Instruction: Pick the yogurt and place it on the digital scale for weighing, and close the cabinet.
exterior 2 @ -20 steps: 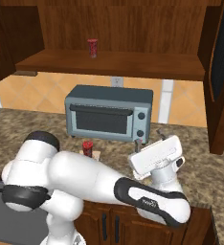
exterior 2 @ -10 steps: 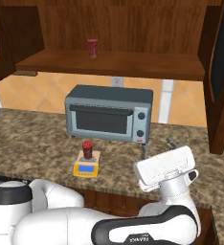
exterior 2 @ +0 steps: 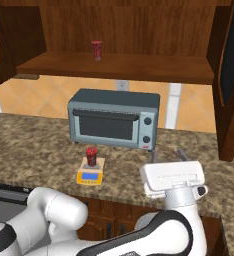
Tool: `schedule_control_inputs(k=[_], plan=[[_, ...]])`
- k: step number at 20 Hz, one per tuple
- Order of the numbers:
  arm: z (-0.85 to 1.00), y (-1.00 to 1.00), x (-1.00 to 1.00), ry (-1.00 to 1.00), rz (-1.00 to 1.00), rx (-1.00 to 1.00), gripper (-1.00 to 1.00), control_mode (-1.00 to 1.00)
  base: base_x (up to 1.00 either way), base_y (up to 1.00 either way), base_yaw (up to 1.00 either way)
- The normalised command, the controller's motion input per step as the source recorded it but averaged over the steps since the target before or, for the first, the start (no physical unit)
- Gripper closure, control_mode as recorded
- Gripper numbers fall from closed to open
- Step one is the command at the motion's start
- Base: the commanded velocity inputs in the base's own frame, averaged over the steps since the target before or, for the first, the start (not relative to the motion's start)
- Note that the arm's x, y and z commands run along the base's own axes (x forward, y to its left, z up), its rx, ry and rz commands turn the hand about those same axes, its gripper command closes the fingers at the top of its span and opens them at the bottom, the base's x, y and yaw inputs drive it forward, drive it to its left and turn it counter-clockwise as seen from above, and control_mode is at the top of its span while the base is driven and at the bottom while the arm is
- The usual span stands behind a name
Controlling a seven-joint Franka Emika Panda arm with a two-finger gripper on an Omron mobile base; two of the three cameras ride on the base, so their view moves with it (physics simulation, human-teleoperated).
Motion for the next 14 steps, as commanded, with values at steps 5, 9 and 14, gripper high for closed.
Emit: schedule_control_inputs(k=[5,9,14], plan=[[-0.01,-0.27,0.00,-0.05,-0.04,0.29,-1.00,-1.00,0.00,0.00,0.00],[0.13,-0.75,0.05,-0.06,0.00,0.21,-1.00,-1.00,0.00,0.00,0.00],[0.08,-0.84,-0.11,-0.06,0.00,0.09,-1.00,-1.00,0.00,0.00,0.00]])
